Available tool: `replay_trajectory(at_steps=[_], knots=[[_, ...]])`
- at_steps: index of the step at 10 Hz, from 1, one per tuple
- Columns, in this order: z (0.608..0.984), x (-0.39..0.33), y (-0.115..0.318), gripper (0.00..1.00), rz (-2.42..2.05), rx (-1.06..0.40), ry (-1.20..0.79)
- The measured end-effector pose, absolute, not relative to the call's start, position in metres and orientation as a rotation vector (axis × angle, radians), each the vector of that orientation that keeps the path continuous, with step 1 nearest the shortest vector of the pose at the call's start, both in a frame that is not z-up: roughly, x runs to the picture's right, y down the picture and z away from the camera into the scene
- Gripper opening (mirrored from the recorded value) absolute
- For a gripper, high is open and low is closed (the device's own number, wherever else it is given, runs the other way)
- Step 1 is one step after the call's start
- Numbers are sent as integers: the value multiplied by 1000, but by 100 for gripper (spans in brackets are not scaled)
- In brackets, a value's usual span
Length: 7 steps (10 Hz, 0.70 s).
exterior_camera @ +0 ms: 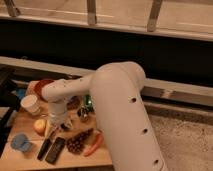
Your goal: Place eraser in metal cup
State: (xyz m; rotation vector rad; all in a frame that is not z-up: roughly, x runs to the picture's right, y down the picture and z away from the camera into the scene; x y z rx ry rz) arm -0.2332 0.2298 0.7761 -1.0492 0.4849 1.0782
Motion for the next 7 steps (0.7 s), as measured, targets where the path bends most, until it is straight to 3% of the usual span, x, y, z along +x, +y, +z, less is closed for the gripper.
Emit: replay_trajectory(at_steps=[7], knots=[[783,-235,254,80,1078,-1160,478]])
